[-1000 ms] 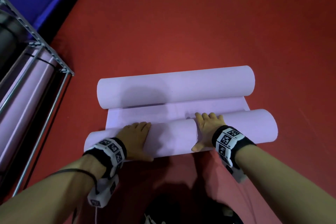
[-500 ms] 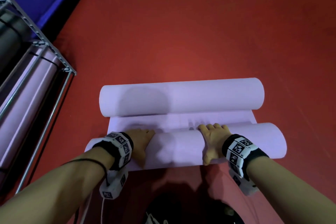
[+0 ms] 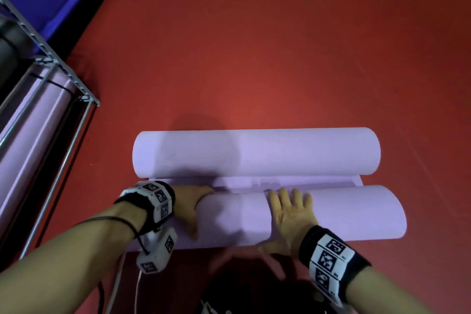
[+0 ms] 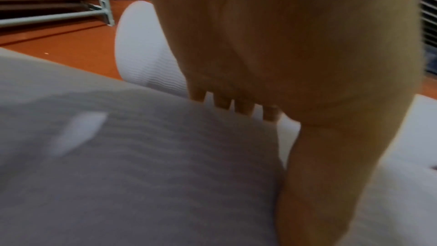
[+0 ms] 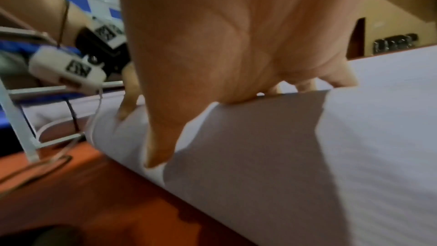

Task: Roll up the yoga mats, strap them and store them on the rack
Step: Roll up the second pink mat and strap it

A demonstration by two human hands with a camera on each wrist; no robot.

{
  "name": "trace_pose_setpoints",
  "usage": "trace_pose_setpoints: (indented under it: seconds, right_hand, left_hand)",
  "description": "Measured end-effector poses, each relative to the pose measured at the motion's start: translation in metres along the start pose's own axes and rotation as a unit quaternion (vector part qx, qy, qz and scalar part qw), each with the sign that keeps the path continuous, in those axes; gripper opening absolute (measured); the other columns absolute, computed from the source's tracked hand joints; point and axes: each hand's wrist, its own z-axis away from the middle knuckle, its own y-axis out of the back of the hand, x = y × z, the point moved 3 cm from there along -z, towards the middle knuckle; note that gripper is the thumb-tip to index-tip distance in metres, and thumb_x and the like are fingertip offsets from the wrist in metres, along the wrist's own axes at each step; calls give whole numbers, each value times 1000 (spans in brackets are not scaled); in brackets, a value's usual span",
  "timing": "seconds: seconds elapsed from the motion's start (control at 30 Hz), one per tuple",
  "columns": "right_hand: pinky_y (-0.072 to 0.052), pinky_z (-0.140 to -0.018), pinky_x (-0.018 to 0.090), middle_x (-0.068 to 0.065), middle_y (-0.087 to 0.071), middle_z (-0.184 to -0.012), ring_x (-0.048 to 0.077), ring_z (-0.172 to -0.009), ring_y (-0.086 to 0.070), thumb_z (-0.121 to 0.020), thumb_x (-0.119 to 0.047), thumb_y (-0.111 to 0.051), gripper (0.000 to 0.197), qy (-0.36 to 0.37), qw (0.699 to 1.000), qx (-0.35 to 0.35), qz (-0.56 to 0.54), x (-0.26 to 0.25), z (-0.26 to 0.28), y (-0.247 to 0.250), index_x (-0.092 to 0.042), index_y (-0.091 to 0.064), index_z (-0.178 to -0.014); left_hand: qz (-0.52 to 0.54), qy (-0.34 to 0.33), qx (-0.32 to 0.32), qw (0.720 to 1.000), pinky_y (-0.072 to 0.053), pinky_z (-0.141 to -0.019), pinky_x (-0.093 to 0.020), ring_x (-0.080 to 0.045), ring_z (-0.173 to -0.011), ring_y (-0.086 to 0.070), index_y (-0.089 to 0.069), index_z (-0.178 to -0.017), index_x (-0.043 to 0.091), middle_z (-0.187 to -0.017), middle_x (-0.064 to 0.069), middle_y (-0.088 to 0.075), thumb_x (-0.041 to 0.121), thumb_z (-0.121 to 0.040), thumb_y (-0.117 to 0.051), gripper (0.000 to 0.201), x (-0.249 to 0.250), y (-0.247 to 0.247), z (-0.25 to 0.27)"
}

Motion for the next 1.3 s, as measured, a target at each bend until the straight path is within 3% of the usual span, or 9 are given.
trace_pose_setpoints:
  seconds: [0.13, 0.33, 0.57, 0.7, 0.8, 0.87, 1.0, 1.17, 1.3]
  right_hand:
    - [-22, -109, 55, 13, -41, -145, 37, -130, -38, -41, -94, -24, 131, 42, 998, -24, -28, 13, -19, 19, -12, -30, -143]
    - [-23, -113, 40, 2, -39, -149, 28, -136, -33, -71, -84, -54, 98, 62, 990, -18, -126, 25, -39, 37, -20, -33, -142]
    - [-2, -120, 54, 9, 32, -157, 34, -147, 23, -76, -87, -37, 103, -11, 986, -99, -132, 28, -59, 45, -21, -22, -154]
    - [-1, -115, 61, 10, 12, -163, 34, -149, 9, -69, -94, -27, 108, -39, 992, -37, -115, 28, -66, 48, -24, -25, -152]
    - [-37, -97, 55, 19, -52, -127, 40, -115, -50, -77, -71, -26, 78, 11, 984, 166, -65, 15, -62, 56, -12, -62, -114]
    - [-45, -78, 45, 13, -60, -98, 34, -87, -57, -79, -56, -33, 58, 24, 969, 243, -36, 9, -54, 55, -11, -67, -94]
    - [-44, -64, 39, 9, -58, -88, 31, -76, -53, -79, -51, -39, 49, 8, 964, 263, -41, 12, -37, 44, -13, -66, -94]
    - [-48, -84, 48, 14, -59, -111, 37, -97, -56, -67, -58, -59, 71, 49, 976, 206, -57, 16, -31, 33, -10, -58, -119]
    - [-14, -117, 54, 21, -28, -150, 40, -139, -25, -72, -51, -69, 100, 65, 992, 100, -40, 19, -39, 40, -8, -23, -149]
  left_hand:
    - [-13, -48, 110, 993, -35, -108, -32, -16, -128, -45, -40, -142, 21, -140, 3, -46, 66, -41, -71, 114, -11, 31, 10]
    - [-96, -91, 170, 977, -40, -102, -37, -18, -121, -48, -46, -140, 28, -133, 3, -51, 60, -64, -44, 82, -4, 19, 17]
    - [-242, -78, 197, 947, -56, -76, -42, -30, -97, -63, -43, -136, 15, -120, -10, -60, 79, -49, -50, 108, 20, -9, 18]
    - [-264, -35, 170, 949, -30, -110, -51, -38, -137, -31, 2, -151, 13, -154, -20, -22, 75, -60, -65, 130, 32, -12, 2]
    - [-212, 3, 149, 966, -17, -116, -47, -30, -144, -17, 8, -153, 17, -158, -12, -10, 66, -65, -71, 127, 31, 2, -15]
    - [-188, 5, 148, 971, -18, -116, -44, -28, -144, -18, 6, -153, 19, -158, -10, -13, 64, -63, -73, 127, 28, 13, -26]
    - [-195, 25, 119, 973, -7, -118, -49, -37, -146, 12, 9, -152, 28, -159, -15, 17, 67, -61, -74, 130, 20, 26, -33]
    - [-195, 58, 141, 969, 0, -115, -59, -39, -142, 25, 12, -151, 35, -154, -14, 31, 77, -53, -71, 135, 16, 36, -32]
    - [-182, 67, 216, 957, -14, -112, -58, -38, -146, -5, -14, -153, 24, -160, -15, 1, 86, -42, -63, 136, 12, 46, -21]
